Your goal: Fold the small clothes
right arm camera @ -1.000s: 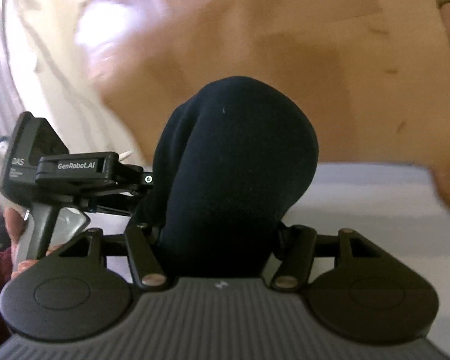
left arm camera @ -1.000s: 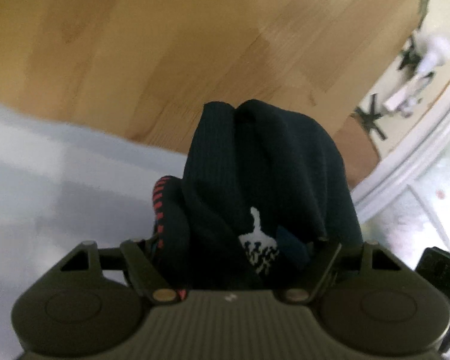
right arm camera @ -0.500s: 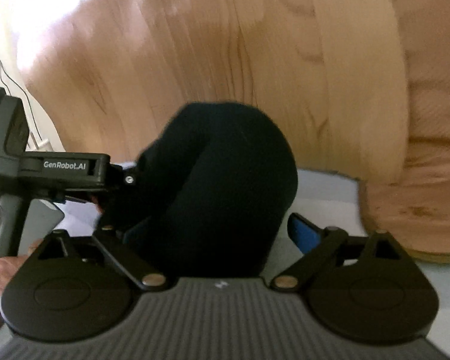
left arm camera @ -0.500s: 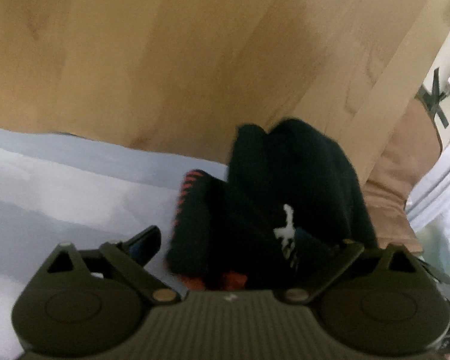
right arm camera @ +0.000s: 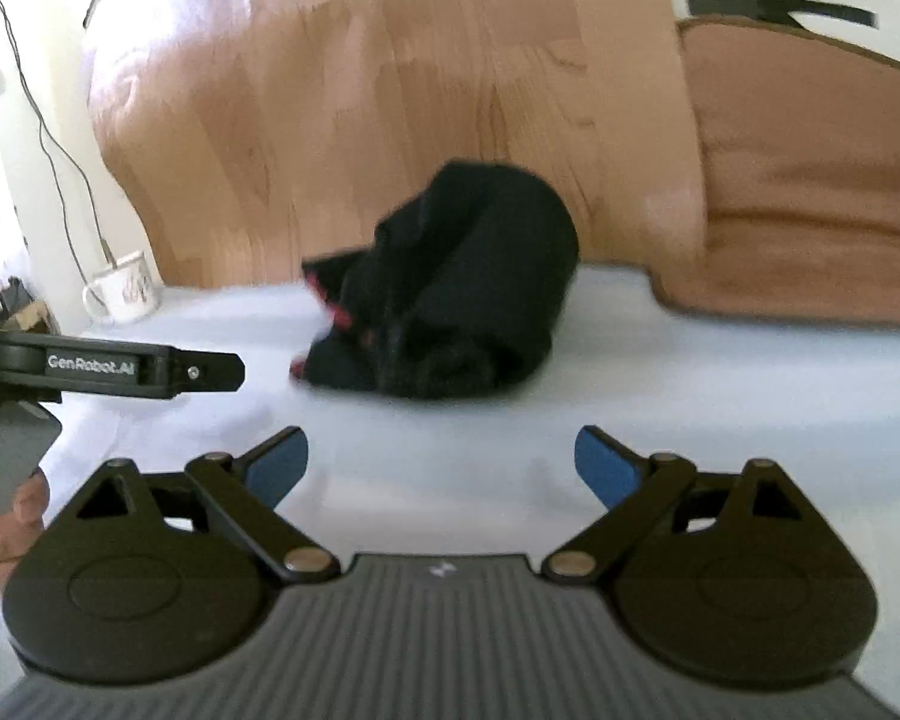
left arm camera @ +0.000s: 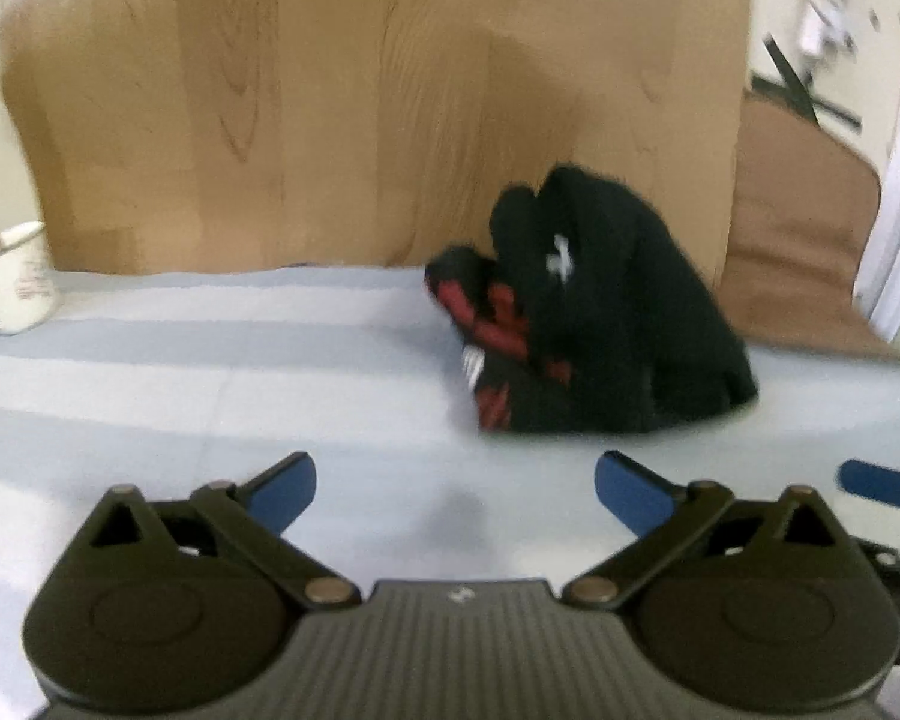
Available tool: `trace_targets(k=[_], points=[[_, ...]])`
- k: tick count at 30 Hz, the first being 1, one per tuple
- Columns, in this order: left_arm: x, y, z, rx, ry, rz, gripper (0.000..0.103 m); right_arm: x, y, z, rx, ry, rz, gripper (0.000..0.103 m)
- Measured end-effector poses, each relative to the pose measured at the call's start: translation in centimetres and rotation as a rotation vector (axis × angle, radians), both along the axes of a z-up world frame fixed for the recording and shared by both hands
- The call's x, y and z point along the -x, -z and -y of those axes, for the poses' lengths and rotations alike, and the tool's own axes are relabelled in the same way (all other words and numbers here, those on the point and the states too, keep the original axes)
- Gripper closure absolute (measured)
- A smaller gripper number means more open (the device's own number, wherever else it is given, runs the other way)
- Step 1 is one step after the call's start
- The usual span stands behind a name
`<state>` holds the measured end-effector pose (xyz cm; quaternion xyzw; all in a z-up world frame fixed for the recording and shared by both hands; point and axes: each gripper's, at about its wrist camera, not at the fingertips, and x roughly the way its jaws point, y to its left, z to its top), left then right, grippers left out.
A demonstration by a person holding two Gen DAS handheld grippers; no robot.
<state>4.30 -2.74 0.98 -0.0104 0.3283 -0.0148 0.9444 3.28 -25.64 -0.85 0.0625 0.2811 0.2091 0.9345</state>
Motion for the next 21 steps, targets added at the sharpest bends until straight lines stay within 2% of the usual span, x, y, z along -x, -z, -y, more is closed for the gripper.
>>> trace_targets(k=[4,9,13,21], points=[[3.7,1.1,1.5,-0.108,-0.036,0.01,0.0,3.5,1.2,0.3,-0.027,0.063,-0.037,0.005],[6.9,1.9,1.9,-0.131,-0.072,0.029,0.0,6.1,1.9,1.0,-0.025,0.154,-0.041,0.005],[7.7,2.5,2.1,-0.155,-0.085,0.02,0.0,6.7,1.9,1.1,-0.015,0.207,-0.037,0.001],[8.0,3.2,2.1,-0.186,-0.12,0.009,0.0,6.7,2.2,0.7,0.004,0.205,-0.043,0.0]])
